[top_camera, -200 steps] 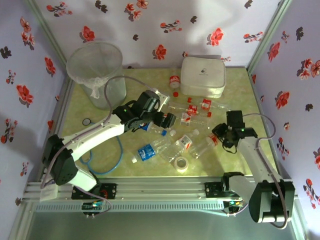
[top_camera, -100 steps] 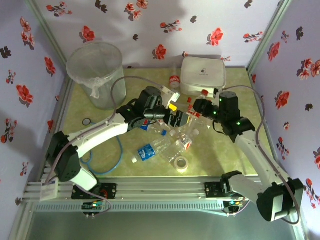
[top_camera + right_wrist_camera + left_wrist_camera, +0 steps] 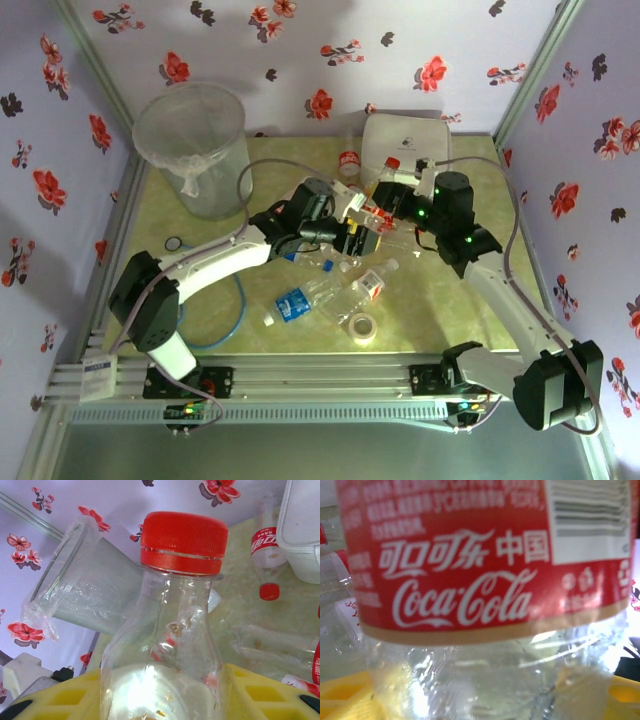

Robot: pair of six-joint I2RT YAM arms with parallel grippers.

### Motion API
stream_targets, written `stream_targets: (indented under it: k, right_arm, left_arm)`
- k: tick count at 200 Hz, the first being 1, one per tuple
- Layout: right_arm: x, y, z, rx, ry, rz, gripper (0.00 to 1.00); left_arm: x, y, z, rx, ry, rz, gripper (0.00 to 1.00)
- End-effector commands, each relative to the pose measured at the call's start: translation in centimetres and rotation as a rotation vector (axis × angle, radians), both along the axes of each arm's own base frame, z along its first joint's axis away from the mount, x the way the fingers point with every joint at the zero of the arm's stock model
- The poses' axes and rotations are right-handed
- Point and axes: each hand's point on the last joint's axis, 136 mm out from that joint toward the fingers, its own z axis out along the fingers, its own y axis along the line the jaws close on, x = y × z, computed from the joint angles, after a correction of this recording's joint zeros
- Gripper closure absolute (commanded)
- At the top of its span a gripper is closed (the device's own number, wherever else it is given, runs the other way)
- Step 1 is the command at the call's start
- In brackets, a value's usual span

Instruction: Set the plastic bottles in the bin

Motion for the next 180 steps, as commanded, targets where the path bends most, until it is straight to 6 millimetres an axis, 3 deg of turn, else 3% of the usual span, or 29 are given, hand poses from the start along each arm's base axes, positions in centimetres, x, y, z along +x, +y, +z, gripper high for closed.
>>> stream_targets:
  k: [1, 51, 90, 117, 139, 152, 180]
  right_arm:
    - [0.2, 0.6, 1.7, 0.012, -0.047, 0.023, 0.68]
    - [0.4, 0.8, 0.2, -0.014, -0.009, 0.025, 0.66]
    - [0.4, 0.7, 0.2, -0.02, -0.012, 0.022, 0.66]
    - [0.3, 0.6, 0.0, -0.024, -0.002, 0.019, 0.66]
    - [0.3, 0.5, -0.2, -0.029, 0.008, 0.015, 0.65]
    - [0.2, 0.4, -0.3, -0.032, 0.016, 0.011, 0.56]
    - [-0.1, -0.9, -0.9, -0.132, 0.036, -0.027, 0.23]
  left_arm:
    - [0.5, -0.2, 2.2, -0.046, -0.051, 0.012, 0.22]
    - [1.7, 0.3, 2.7, -0.061, -0.047, 0.056, 0.22]
    - [2.6, 0.6, 2.6, -0.062, -0.051, 0.093, 0.21]
    - [2.9, 0.7, 2.9, -0.075, -0.053, 0.107, 0.37]
    - [3.1, 0.6, 3.3, -0.085, -0.06, 0.11, 0.44]
    - [3.1, 0.7, 3.4, -0.087, -0.061, 0.111, 0.47]
    - [3.9, 1.8, 3.6, -0.075, -0.063, 0.14, 0.49]
